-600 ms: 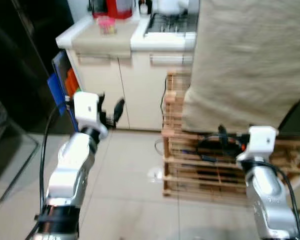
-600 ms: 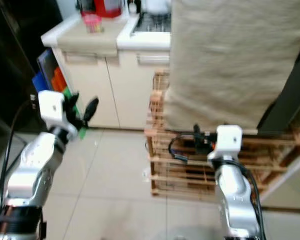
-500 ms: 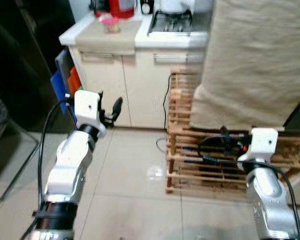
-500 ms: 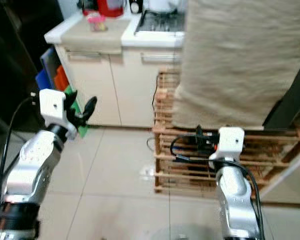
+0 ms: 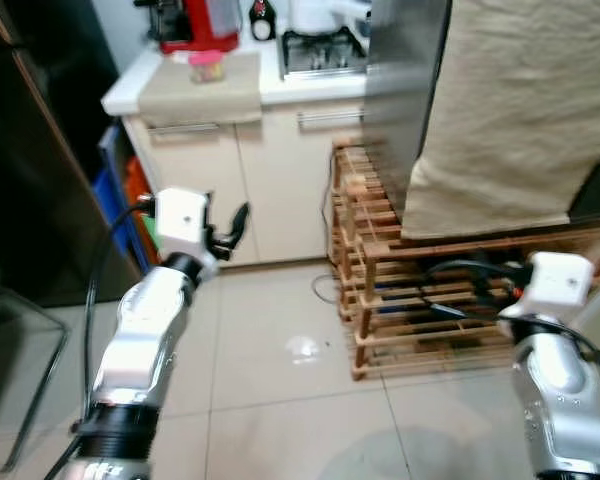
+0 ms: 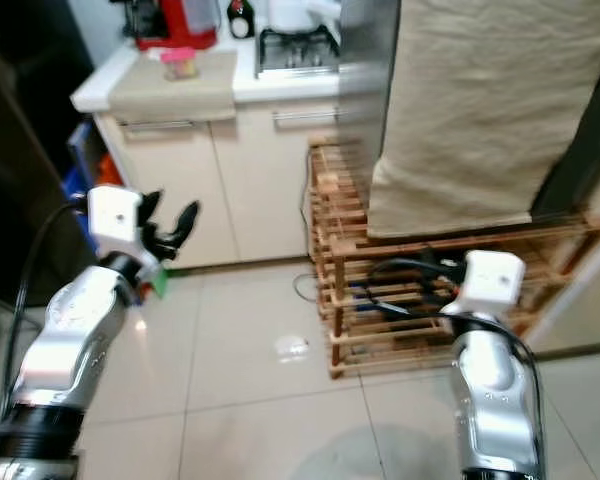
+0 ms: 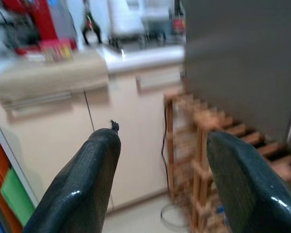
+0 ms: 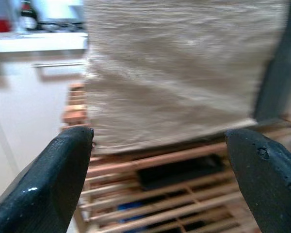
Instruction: Restocking fridge
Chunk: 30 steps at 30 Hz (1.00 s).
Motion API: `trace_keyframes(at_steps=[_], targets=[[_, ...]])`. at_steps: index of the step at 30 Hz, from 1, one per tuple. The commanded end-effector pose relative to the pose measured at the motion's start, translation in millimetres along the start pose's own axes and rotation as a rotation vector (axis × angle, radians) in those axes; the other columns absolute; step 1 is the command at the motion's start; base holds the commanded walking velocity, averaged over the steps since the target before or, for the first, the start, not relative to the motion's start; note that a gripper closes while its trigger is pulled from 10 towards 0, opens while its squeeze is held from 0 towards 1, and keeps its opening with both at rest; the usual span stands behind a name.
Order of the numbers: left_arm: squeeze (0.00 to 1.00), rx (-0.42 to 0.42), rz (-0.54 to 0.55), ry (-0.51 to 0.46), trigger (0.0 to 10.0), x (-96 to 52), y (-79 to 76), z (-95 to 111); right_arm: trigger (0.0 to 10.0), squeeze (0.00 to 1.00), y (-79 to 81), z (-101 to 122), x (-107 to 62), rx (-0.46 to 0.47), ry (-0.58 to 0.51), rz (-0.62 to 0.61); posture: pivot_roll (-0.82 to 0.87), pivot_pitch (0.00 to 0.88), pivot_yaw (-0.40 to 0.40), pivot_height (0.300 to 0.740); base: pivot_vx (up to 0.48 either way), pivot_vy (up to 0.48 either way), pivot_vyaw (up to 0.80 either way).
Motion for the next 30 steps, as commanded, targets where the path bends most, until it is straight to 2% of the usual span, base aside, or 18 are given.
trace_keyframes(at_steps=[1, 6, 7, 8, 9, 10, 11, 12, 13, 14, 16, 18, 22, 23, 24, 30], targets=[[0.00, 0.008, -0.034, -0.037, 10.0, 5.1, -10.5, 9, 10.0, 0.00, -9.4, 4, 0.6, 0.001, -0.008, -0.028, -0.09, 0.000, 0.078, 0.740, 0.251, 0.412, -0.80], [0.00, -0.043, -0.022, -0.030, 10.0, 4.7, -14.0, 8, 10.0, 0.00, 0.8, 5, 4.1, 0.008, -0.016, -0.001, -0.09, 0.000, 0.082, 0.740, 0.250, 0.412, -0.80], [0.00, -0.083, -0.016, -0.022, 10.0, 4.9, -14.2, 6, 10.0, 0.00, 3.4, 5, 4.3, 0.009, -0.016, 0.005, -0.09, 0.000, 0.082, 0.740, 0.247, 0.412, -0.80], [0.00, -0.179, 0.004, 0.002, 10.0, 5.5, -13.4, 3, 10.0, 0.00, 6.7, 4, 4.3, 0.013, -0.017, 0.013, -0.09, 0.000, 0.083, 0.740, 0.251, 0.409, -0.80], [0.00, -0.179, 0.004, 0.002, 10.0, 5.5, -13.4, 3, 10.0, 0.00, 6.7, 4, 4.3, 0.013, -0.017, 0.013, -0.09, 0.000, 0.083, 0.740, 0.251, 0.409, -0.80], [0.00, -0.279, 0.042, 0.030, 10.0, 6.1, -9.3, -2, 10.0, 0.00, 8.9, 4, 4.2, 0.012, -0.018, 0.019, -0.09, 0.000, 0.083, 0.740, 0.247, 0.412, -0.80], [0.00, -0.330, 0.067, 0.050, 10.0, 6.0, -6.3, -6, 10.0, 0.00, 11.0, 4, 4.1, 0.009, -0.020, 0.026, -0.09, 0.000, 0.085, 0.740, 0.247, 0.412, -0.80], [0.00, -0.341, 0.078, 0.063, 10.0, 5.3, -4.7, -9, 10.0, 0.00, 13.3, 4, 3.9, 0.007, -0.021, 0.034, -0.09, 0.000, 0.085, 0.740, 0.247, 0.412, -0.80], [0.00, -0.341, 0.078, 0.063, 10.0, 5.3, -4.7, -9, 10.0, 0.00, 13.3, 4, 3.9, 0.007, -0.021, 0.034, -0.09, 0.000, 0.085, 0.740, 0.247, 0.412, -0.80], [0.00, -0.226, 0.086, 0.091, 10.0, 3.0, -5.0, -15, 10.0, 0.00, 17.2, 3, 3.9, 0.009, -0.016, 0.051, -0.09, 0.000, 0.072, 0.740, 0.000, 0.431, -0.80], [0.00, -0.158, 0.082, 0.114, 10.0, 2.2, -7.8, -18, 10.0, 0.00, 19.2, 3, 4.1, 0.009, -0.010, 0.063, -0.09, 0.000, 0.065, 0.740, 0.000, 0.353, -0.80], [0.00, -0.178, 0.033, 0.114, 10.0, 3.3, -16.3, -16, 10.0, 0.00, 23.0, 2, 4.7, 0.005, -0.003, 0.080, -0.09, 0.000, 0.059, 0.740, 0.000, 0.000, -0.80], [0.00, -0.200, -0.008, 0.065, 10.0, 2.7, -22.0, -8, 10.0, 0.00, 24.4, 1, 4.9, 0.008, -0.002, 0.082, -0.09, 0.000, 0.055, 0.740, 0.000, 0.000, -0.80], [1.00, -0.194, -0.017, 0.050, 10.0, 2.4, -22.6, -5, 10.0, 0.00, 25.1, 1, 4.9, 0.009, -0.001, 0.082, -0.09, 0.000, 0.055, 0.740, 0.000, 0.000, -0.80], [1.00, -0.186, -0.023, 0.021, 10.0, 2.1, -22.1, -2, 10.0, 0.00, 26.3, 0, 4.5, 0.009, 0.001, 0.084, -0.09, 0.000, 0.056, 0.740, 0.000, 0.000, -0.80], [1.00, -0.191, 0.024, 0.026, 10.0, 4.4, -15.9, -2, 10.0, 0.00, 26.3, -2, 4.3, 0.014, 0.003, 0.072, -0.08, 0.000, 0.061, 0.740, 0.000, 0.000, -0.80]])
Point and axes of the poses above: a point about 5 cm out from each wrist's last joint towards the gripper, its own x axis pointing out of the wrist towards the gripper, its own z axis along the axis of the wrist's last joint, y = z × x, the point moved 1 cm from there along x, pointing out of the wrist towards the gripper, and after that the axes turned 11 degrees about x, right-handed, at the moved point
